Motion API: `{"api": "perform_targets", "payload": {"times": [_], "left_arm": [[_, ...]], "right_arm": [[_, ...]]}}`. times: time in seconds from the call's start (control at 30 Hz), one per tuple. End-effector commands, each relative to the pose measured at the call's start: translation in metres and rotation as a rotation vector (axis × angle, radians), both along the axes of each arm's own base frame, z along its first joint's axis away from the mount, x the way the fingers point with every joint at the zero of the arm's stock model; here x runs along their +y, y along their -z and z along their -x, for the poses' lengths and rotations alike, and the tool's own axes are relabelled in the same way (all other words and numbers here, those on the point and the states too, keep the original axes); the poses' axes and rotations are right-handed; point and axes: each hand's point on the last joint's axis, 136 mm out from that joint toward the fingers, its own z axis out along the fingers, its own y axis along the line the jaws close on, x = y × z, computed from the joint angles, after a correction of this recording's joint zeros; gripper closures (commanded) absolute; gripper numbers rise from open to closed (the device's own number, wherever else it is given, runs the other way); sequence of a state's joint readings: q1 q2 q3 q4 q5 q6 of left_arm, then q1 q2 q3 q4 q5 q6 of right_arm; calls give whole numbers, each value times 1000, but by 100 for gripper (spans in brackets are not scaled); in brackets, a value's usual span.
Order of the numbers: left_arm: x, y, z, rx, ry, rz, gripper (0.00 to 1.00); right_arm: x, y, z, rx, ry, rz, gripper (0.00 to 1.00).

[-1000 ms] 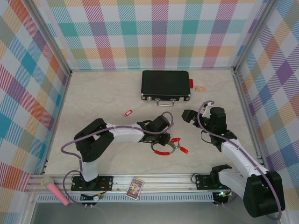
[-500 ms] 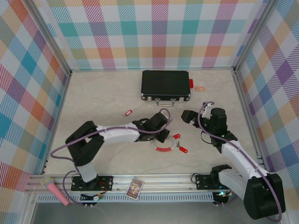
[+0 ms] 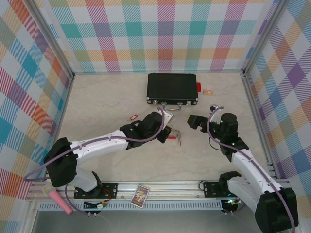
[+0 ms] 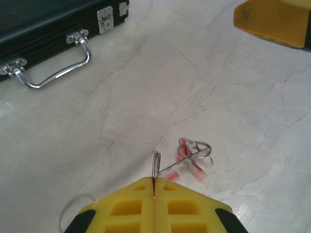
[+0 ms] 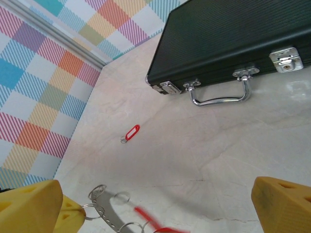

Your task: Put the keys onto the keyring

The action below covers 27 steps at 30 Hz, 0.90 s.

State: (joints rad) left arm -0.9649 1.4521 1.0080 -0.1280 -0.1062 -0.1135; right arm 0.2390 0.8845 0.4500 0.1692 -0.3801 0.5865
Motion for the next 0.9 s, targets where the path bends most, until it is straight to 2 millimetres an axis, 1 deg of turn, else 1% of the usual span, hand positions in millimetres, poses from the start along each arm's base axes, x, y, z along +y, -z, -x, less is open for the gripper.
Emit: {"api": "perform_targets", "payload": {"times": [0.0,0.03,0.07,0.13,0.23,0.3,0.37,0.47,0.57,0.67,0.77,0.87], "left_arm": [[7,-18,0,-60,14,26,100],[7,-21,1,-66,21,36,100],[8,-24,3,-76,28,48,100],[9,-31,4,-99,34,72,100],[7,-44,10,-136,82,122,100],[7,-53,13,-173,104,157,100],[7,-62,17,-215,131,196,100],[11,-77,19,-283,150,254,100],[15,-88,17,-302,155,292,100],[16,-99,18,-300,186,342,100],[18,-110,19,-288,213,407,100],[20,-120,20,-290,230,464,100]], "right_arm": [[10,-5,4,-47,-57,11,1],[12,-5,6,-48,-74,9,1],[16,-5,8,-55,-97,7,2],[23,-4,11,-63,-145,-3,9],[31,-3,14,-69,-194,7,27],[40,-5,17,-82,-238,14,36],[47,-7,20,-98,-269,23,40],[58,-11,27,-124,-312,33,43],[68,-16,33,-144,-355,31,52],[76,-20,40,-163,-389,27,57],[84,-24,47,-188,-424,26,59],[90,-32,52,-235,-449,17,59]]}}
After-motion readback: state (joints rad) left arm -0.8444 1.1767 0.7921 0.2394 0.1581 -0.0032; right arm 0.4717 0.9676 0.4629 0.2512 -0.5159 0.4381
